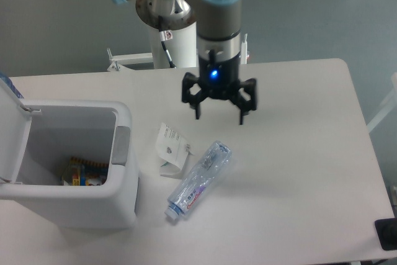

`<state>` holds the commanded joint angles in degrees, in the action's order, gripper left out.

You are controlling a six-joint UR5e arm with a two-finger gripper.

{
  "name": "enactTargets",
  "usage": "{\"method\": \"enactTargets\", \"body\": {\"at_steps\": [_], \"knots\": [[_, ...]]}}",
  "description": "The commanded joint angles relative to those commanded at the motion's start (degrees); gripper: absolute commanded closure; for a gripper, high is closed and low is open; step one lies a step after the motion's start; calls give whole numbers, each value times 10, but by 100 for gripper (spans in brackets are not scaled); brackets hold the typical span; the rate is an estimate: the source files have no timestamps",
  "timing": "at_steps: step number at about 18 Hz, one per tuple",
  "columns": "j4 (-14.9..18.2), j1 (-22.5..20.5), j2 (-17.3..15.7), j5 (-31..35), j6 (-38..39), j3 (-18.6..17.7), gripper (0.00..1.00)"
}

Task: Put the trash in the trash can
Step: 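Move the gripper down toward the white paper item beside the bin, then lower the open gripper onto the white paper and close on it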

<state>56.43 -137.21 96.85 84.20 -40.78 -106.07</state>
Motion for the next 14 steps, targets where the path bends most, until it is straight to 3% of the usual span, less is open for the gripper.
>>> {"method": "enactTargets", "body": {"at_steps": [5,14], "knots": [[-5,33,59,-4,4,-19,0],[-13,66,98,-9,54,-22,0]]}}
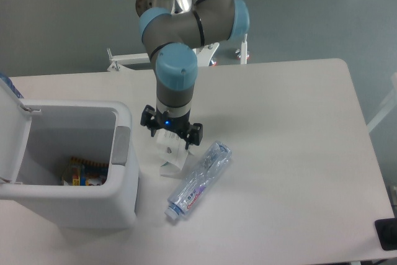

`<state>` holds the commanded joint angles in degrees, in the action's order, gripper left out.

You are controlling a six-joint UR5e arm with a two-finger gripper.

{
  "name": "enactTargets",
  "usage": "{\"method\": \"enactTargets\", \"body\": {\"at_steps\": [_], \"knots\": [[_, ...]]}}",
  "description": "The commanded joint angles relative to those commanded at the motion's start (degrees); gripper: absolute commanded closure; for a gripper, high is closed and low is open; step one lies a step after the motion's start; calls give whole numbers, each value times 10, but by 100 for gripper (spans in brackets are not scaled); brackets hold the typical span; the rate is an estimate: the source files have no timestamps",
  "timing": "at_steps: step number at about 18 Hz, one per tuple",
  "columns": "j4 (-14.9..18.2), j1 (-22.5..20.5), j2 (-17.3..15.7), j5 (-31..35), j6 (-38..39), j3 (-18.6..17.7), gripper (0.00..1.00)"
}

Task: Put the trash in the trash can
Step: 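Lower the open gripper onto the white paper and close on it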

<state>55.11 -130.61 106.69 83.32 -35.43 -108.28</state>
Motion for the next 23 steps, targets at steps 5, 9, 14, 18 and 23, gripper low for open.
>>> {"method": "enactTargets", "body": {"at_steps": [5,9,14,18,23], "knots": [[-40,13,19,2,78,4,0],[-40,13,19,4,78,6,0],[-43,13,25,23,77,8,23],[-41,13,25,32,77,8,59],[-36,17,22,60,74,4,99]]}}
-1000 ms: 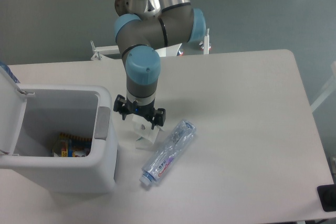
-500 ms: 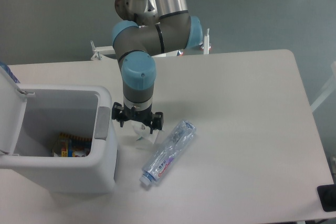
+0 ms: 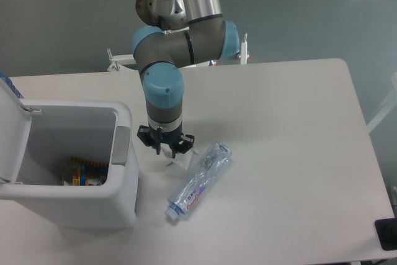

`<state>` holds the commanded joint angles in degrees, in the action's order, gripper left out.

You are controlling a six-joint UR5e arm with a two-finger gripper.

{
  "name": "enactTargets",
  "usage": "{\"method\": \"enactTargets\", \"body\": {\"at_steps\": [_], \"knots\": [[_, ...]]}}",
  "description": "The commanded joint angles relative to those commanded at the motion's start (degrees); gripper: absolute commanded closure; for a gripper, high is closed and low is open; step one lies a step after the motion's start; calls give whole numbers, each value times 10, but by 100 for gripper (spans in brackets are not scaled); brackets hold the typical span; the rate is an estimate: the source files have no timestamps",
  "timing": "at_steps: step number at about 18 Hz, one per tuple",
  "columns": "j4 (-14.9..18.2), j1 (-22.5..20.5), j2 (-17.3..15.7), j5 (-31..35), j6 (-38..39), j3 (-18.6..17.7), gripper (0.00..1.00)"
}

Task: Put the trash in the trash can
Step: 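Lower the open gripper onto the white paper and close on it, then lift the white paper and carry it over the trash bin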

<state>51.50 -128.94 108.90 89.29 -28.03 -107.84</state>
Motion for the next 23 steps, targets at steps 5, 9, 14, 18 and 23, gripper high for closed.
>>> {"method": "enactTargets", "body": {"at_steps": [5,9,14,18,23], "knots": [[5,6,-7,11,-28,-3,100],[45,-2,-32,11,-108,2,100],[106,-43,-113,-33,-142,21,100],[101,-111,-181,-143,-139,53,100],[98,-179,-195,-285,-101,123,100]]}}
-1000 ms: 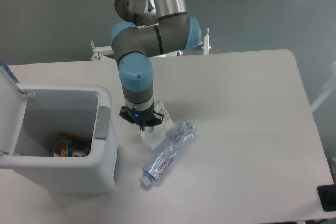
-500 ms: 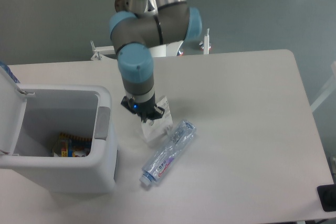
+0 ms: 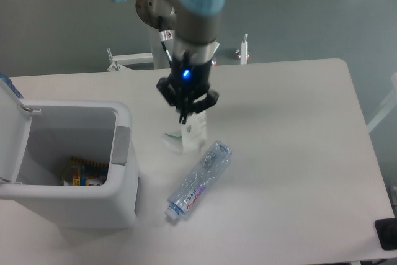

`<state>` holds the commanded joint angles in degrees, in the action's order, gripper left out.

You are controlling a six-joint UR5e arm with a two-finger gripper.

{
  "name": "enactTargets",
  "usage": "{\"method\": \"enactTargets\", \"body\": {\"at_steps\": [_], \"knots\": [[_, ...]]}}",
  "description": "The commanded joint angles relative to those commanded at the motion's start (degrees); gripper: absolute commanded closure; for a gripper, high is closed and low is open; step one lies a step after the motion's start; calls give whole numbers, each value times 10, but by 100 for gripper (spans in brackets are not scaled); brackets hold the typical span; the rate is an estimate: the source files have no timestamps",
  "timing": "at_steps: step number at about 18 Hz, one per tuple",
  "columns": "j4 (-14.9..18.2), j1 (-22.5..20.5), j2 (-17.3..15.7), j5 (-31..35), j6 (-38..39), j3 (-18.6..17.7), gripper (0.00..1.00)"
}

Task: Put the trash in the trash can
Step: 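Lift the white paper and carry it over the trash bin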

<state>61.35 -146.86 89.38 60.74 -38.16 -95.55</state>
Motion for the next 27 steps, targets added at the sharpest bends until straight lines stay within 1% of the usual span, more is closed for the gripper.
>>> {"method": "enactTargets", "body": {"at_steps": [2,5,7,9,11,12,14,18,21,23,25,27], "knots": [[0,-4,0,-34,37,24,100],[0,-1,2,-86,101,49,100],[0,2,7,-95,134,63,100],[0,6,4,-112,161,73,100],[0,16,1,-144,192,74,100],[0,26,0,-149,200,74,100],[0,63,1,-149,209,72,100],[-1,100,9,-148,222,67,100],[-11,125,20,-148,231,65,100],[-12,138,24,-148,241,65,100],[-12,140,26,-148,242,65,100],[-13,153,35,-145,242,64,100]]}}
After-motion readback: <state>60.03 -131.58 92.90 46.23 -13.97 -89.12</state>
